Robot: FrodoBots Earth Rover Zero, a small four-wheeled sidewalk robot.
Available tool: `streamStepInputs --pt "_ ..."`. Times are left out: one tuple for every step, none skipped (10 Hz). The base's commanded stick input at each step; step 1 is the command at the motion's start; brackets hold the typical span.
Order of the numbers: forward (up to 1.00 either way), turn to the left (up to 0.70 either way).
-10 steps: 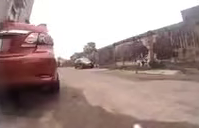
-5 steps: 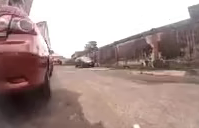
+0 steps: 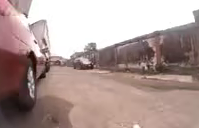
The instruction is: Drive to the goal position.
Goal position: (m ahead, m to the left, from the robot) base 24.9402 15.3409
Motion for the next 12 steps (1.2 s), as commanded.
streamStepInputs --pt "1.00 0.00" --pt "1.00 0.00" --pt "1.00 0.00" --pt "1.00 0.00" --pt "1.00 0.00" --pt "1.00 0.00" --pt "1.00 0.00" --pt "1.00 0.27" --pt "1.00 0.27" --pt "1.00 0.27" --pt "1.00 0.27" --pt "1.00 0.27"
